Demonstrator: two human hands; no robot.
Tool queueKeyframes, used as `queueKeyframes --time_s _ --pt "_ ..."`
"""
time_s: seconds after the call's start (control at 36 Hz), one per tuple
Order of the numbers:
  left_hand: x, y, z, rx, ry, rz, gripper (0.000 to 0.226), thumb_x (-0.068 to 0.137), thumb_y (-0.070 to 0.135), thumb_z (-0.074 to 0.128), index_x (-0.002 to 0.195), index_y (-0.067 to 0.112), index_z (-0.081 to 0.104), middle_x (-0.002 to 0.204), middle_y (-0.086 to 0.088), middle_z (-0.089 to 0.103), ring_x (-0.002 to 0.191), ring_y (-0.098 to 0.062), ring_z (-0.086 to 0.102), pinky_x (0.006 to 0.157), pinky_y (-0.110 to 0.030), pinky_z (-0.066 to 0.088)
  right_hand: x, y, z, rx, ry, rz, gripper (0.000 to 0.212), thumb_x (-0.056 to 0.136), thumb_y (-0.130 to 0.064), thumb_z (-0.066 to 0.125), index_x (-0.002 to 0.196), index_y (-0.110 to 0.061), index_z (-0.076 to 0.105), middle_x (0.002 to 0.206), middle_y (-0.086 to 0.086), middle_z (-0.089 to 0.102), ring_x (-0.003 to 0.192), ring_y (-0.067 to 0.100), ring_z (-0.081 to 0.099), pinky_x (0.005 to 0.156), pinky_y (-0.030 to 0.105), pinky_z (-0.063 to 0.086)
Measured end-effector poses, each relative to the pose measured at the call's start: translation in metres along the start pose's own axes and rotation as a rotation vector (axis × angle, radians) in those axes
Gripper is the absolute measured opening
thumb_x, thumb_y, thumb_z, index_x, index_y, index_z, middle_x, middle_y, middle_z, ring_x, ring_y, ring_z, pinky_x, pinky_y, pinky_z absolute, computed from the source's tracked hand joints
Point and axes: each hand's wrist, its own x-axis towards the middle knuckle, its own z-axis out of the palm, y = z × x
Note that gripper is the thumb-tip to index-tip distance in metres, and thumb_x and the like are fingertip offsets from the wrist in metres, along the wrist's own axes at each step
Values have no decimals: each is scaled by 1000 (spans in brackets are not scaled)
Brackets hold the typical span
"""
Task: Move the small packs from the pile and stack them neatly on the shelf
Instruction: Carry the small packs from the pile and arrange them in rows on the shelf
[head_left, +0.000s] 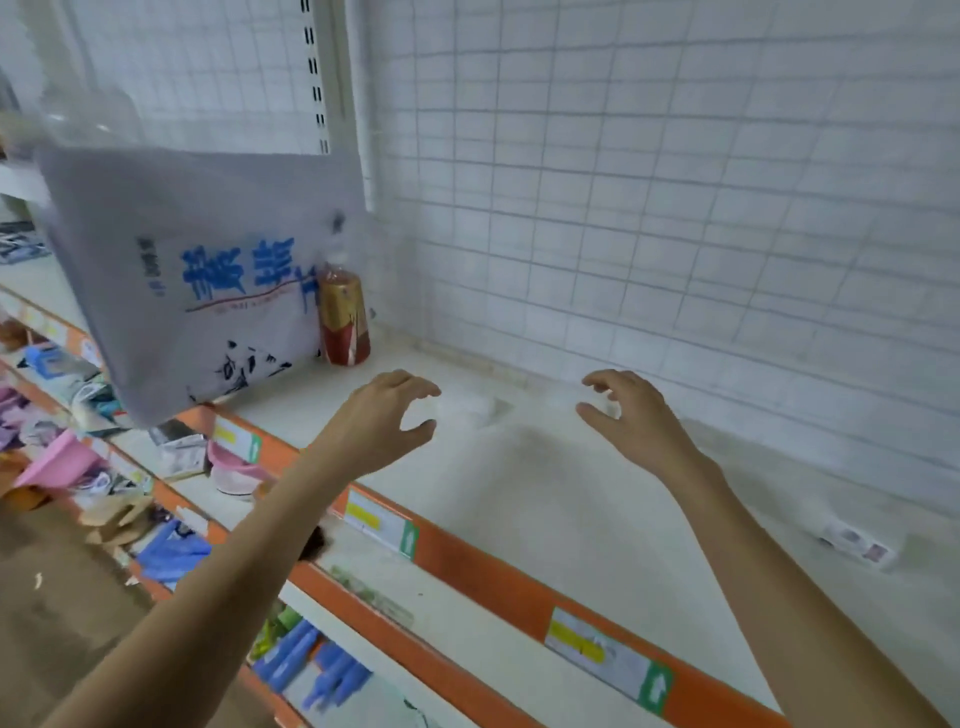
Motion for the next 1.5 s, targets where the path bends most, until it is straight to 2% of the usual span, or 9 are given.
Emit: queueKeyframes --time_s 0.33,0.47,0.75,0.92,1.0,1.14,1.31,1.39,1.5 --pt "90 -52 79 -4 -392 27 58 85 39 62 135 20 40 138 -2 36 126 -20 36 105 -33 32 67 34 64 -271 -213 193 66 91 -36 53 142 -4 26 151 10 20 140 27 11 112 33 16" --pt "102 -64 96 -80 -478 65 62 82 37 65 135 20 37 143 -2 31 131 -19 28 107 -31 28 71 42 77 -358 -215 230 55 89 -36 53 133 -6 38 140 10 37 138 29 19 112 35 16" --pt "114 -82 110 -144 -365 176 67 79 57 59 130 15 46 132 -2 49 129 -17 33 97 -28 35 59 22 86 -323 -64 171 38 87 -35 59 119 -17 51 124 0 55 115 23 45 91 31 35" --pt "130 -94 100 -343 -317 255 43 86 59 49 99 20 61 100 7 60 88 -11 58 76 -32 48 54 -18 87 59 3 274 22 93 -34 50 113 -25 54 101 -2 64 77 3 56 61 12 38" --pt "139 -100 89 -512 -376 210 33 90 50 46 88 21 61 82 5 65 73 -10 61 68 -34 49 51 -34 91 241 36 366 17 96 -26 47 108 -23 58 76 1 60 68 15 55 51 10 37" --pt "141 -110 89 -502 -561 216 31 93 39 49 73 21 63 68 4 63 61 -8 55 54 -16 36 42 -51 104 228 21 454 19 97 -21 45 90 -22 62 90 -6 64 83 16 58 60 7 39" --pt "130 -115 95 -550 -678 250 48 90 47 51 66 5 51 66 -15 50 57 -14 42 54 -20 36 27 -65 117 185 43 530 15 94 -26 53 101 -18 63 97 -2 63 86 11 58 65 12 43" --pt "122 -117 93 -498 -671 362 54 71 68 52 80 15 60 76 4 57 71 -12 52 68 -29 42 21 -72 119 185 7 581 41 86 -33 64 123 -18 55 112 -6 57 100 10 57 79 22 50" --pt "113 -131 91 -396 -662 491 69 52 76 51 105 31 55 93 16 48 91 -7 42 79 -26 37 15 -73 127 13 -65 605 75 73 -41 75 137 -21 40 129 -4 48 120 15 41 104 34 35"
